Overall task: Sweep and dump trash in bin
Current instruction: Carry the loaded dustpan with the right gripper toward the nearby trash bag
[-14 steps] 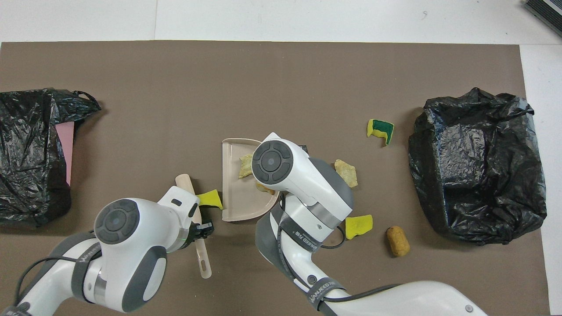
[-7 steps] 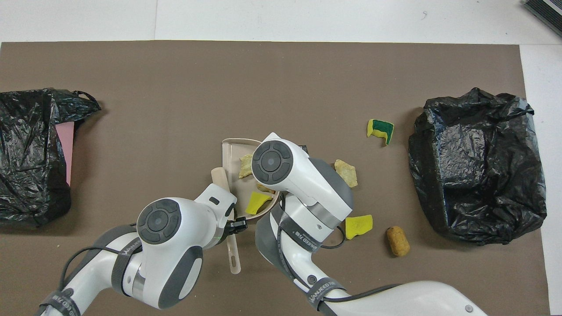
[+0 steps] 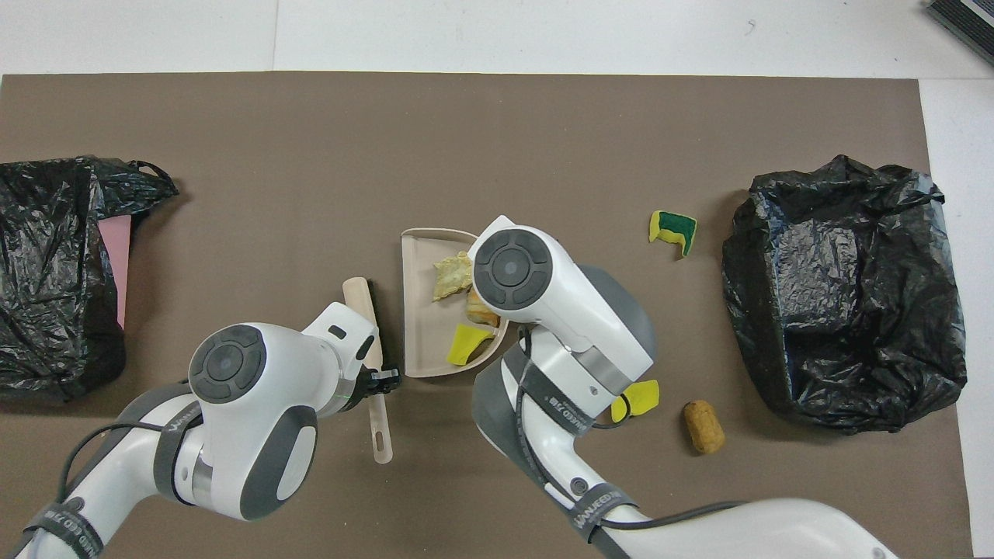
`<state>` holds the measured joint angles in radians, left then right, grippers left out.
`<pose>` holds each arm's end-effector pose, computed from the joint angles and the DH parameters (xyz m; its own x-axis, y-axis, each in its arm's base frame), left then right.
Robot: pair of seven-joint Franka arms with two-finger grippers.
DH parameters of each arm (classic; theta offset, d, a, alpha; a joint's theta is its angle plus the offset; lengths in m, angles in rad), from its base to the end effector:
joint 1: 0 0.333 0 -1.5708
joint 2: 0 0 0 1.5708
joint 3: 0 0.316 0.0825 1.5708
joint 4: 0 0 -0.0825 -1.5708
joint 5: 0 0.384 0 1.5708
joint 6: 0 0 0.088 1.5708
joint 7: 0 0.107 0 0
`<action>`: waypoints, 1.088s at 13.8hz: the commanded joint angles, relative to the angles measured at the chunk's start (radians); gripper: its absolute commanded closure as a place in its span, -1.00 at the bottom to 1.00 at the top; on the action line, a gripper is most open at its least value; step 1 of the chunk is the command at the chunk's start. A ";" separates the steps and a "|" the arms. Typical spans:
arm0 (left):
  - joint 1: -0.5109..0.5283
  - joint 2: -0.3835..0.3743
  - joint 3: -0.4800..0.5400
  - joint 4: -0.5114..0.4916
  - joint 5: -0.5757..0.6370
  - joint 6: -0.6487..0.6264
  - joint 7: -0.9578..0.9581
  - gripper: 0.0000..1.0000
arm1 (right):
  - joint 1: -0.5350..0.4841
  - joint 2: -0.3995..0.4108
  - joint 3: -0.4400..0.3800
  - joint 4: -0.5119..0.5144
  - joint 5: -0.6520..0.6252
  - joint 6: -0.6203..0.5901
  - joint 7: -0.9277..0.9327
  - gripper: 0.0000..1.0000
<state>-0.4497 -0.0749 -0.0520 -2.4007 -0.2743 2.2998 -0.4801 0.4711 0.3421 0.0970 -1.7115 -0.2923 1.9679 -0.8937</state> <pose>0.4186 -0.2361 0.3425 0.9799 0.1528 -0.1280 0.1716 -0.9734 0.1515 0.5538 0.3251 0.3864 -0.0034 0.9722 -0.2342 0.9976 0.0195 0.0664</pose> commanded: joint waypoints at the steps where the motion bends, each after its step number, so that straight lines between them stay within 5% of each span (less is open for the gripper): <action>1: -0.006 -0.045 -0.009 0.002 0.035 -0.037 -0.011 1.00 | -0.071 -0.104 0.010 -0.068 0.028 -0.001 -0.095 1.00; 5: -0.119 -0.089 -0.022 -0.034 0.035 -0.043 -0.093 1.00 | -0.155 -0.236 0.010 -0.171 0.058 -0.029 -0.131 1.00; 11: -0.351 -0.146 -0.023 -0.078 0.035 -0.043 -0.340 1.00 | -0.331 -0.339 0.004 -0.159 0.082 -0.181 -0.165 1.00; 15: -0.402 -0.129 -0.025 -0.130 0.035 -0.013 -0.379 1.00 | -0.501 -0.356 0.000 -0.117 0.220 -0.273 -0.160 1.00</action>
<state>-0.8286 -0.1829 -0.0912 -2.4888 -0.2578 2.2661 -0.8341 0.0516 -0.0015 0.0894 -1.8470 -0.1524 1.7427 -1.0285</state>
